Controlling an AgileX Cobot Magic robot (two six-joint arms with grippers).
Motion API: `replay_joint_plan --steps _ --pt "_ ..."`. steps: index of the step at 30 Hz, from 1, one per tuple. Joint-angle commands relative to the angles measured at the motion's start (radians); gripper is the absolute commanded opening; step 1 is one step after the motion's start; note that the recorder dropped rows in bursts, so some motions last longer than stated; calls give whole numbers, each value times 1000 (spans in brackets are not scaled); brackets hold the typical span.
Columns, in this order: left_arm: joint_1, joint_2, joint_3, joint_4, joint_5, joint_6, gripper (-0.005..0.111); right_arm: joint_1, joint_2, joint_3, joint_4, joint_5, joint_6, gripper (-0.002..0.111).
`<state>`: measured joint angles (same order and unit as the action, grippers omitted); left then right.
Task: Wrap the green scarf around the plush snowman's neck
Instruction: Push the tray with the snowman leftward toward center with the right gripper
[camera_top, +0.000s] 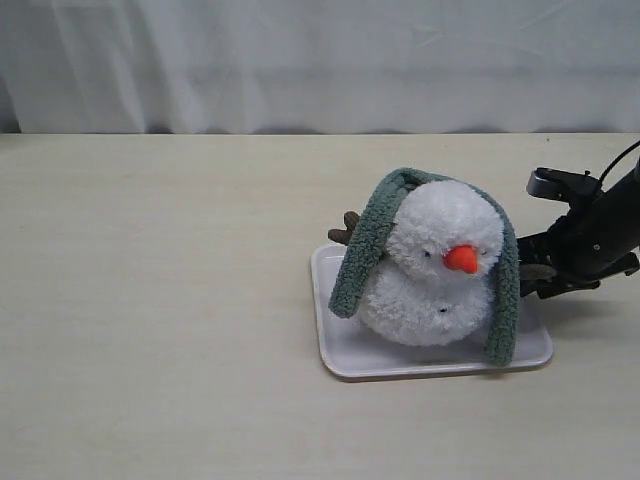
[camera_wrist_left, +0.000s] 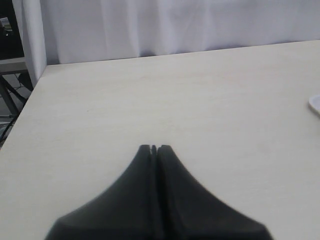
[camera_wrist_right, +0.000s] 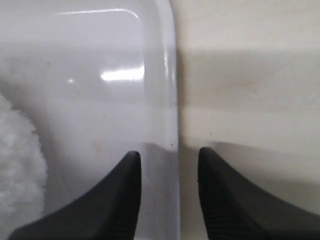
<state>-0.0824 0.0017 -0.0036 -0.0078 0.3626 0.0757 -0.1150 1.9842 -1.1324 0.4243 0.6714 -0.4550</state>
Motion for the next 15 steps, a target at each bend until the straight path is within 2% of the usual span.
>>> replay_joint_plan --steps 1,9,11,15 --pt "2 -2 4 -1 -9 -2 0 1 5 4 28 -12 -30 37" --pt "2 -2 4 -1 -9 -2 0 1 47 4 28 7 -30 36" --pt "2 -2 4 -1 -9 -2 0 1 48 4 28 14 -30 30" --pt "2 -2 4 -1 -9 -2 0 1 48 4 80 30 -35 11"
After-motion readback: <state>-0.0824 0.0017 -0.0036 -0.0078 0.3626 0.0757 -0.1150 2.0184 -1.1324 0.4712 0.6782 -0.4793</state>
